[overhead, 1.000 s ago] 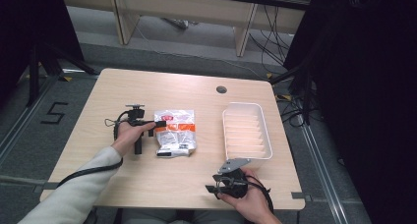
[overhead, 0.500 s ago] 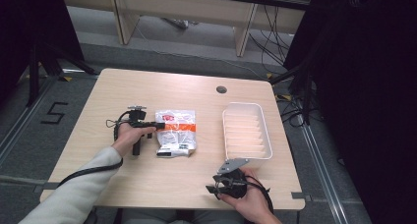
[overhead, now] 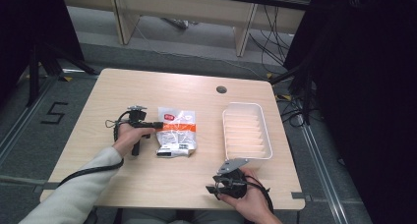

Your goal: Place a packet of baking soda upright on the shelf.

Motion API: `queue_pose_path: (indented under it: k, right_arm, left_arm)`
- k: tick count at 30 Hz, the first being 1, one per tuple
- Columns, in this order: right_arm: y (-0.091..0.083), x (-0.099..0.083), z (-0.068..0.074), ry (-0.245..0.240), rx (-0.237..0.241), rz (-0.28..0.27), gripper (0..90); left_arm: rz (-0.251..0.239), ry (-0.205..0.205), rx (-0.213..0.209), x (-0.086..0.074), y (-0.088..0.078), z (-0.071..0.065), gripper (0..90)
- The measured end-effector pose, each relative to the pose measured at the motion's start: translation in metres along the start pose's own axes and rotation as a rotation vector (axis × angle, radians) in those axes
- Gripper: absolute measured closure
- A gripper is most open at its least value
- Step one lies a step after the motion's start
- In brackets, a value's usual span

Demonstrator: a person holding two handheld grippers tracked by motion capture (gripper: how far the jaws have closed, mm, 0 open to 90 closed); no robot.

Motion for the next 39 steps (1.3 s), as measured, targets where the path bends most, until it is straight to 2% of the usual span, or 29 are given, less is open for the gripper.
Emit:
queue_pose_path:
  k: [5,6,7,10,12,14,15,16,23,25,26,27,30,31,33,34,35,36,37,38,39]
  right_arm:
    - [0.0,0.0,0.0,0.0,-0.002,0.0,54.2]
    - [0.002,0.002,0.0,0.002,-0.002,-0.027,54.2]
    - [0.0,0.001,-0.001,-0.01,-0.005,-0.005,54.2]
    - [0.0,0.0,-0.001,-0.002,-0.003,0.0,54.3]
    - [0.0,0.001,-0.001,-0.011,-0.002,-0.003,54.3]
    - [0.001,0.002,-0.001,-0.015,0.0,-0.004,54.3]
    - [0.0,0.001,0.0,0.0,0.008,0.0,54.3]
    - [0.002,0.002,0.0,0.002,0.008,-0.018,54.4]
    - [0.002,0.003,-0.002,-0.026,0.002,-0.002,54.4]
    - [0.002,0.002,0.0,-0.007,0.007,0.003,54.5]
    - [0.002,0.003,-0.001,-0.023,0.004,0.002,54.5]
    - [0.001,0.003,0.0,-0.014,0.005,0.003,54.5]
    - [0.001,0.003,-0.001,-0.018,0.001,0.001,54.5]
    - [0.003,0.005,-0.002,-0.03,-0.006,-0.018,54.4]
    - [0.003,0.006,0.0,0.003,0.002,-0.026,54.1]
    - [0.002,0.008,-0.004,-0.051,-0.012,-0.02,53.8]
    - [0.001,0.01,-0.003,-0.056,-0.012,-0.013,53.6]
    - [0.003,0.014,-0.006,-0.084,-0.038,-0.053,53.3]
    - [-0.001,0.014,-0.002,-0.056,-0.023,-0.034,53.2]
    - [-0.003,0.016,-0.002,-0.061,-0.024,-0.038,53.2]
    - [-0.005,0.017,-0.003,-0.061,-0.028,-0.042,53.1]
  left_arm:
    - [-0.016,-0.011,-0.019,0.003,-0.004,-0.002,89.3]
    - [-0.017,-0.005,-0.026,0.003,-0.005,-0.002,89.4]
    - [-0.027,-0.005,-0.033,0.004,-0.008,-0.004,89.4]
    - [-0.037,-0.003,-0.06,0.006,-0.014,-0.008,89.4]
    - [-0.046,0.009,-0.07,0.007,-0.016,-0.01,89.5]
    - [-0.057,0.02,-0.094,0.008,-0.021,-0.017,89.6]
    - [-0.062,0.03,-0.099,0.008,-0.022,-0.02,89.6]
    - [-0.063,0.037,-0.1,0.007,-0.024,-0.021,89.6]
    - [-0.081,0.07,-0.115,0.009,-0.031,-0.032,89.7]
    - [-0.093,0.08,-0.12,0.011,-0.033,-0.035,89.7]
    - [-0.098,0.083,-0.126,0.012,-0.035,-0.037,89.7]
    - [-0.098,0.083,-0.126,0.012,-0.035,-0.037,89.7]
    - [-0.12,0.098,-0.14,0.015,-0.042,-0.045,89.8]
    - [-0.129,0.105,-0.146,0.016,-0.045,-0.047,89.8]
    - [-0.15,0.111,-0.169,0.019,-0.053,-0.056,89.8]
    - [-0.15,0.111,-0.169,0.019,-0.053,-0.056,89.8]
    - [-0.162,0.122,-0.182,0.021,-0.058,-0.062,89.8]
    - [-0.168,0.126,-0.193,0.021,-0.06,-0.065,89.8]
    - [-0.173,0.136,-0.198,0.022,-0.062,-0.069,89.8]
    - [-0.173,0.136,-0.198,0.022,-0.062,-0.069,89.8]
    - [-0.18,0.145,-0.216,0.022,-0.067,-0.076,89.8]
Point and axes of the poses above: each handheld gripper's, and its own axes: y roughly forward along the jaws, x roughly out of its top, z roughly to its left, the point moved 10 cm from there along y, roughly forward along the jaws, and after that the axes turned 11 degrees about x, right-handed, at the moved point
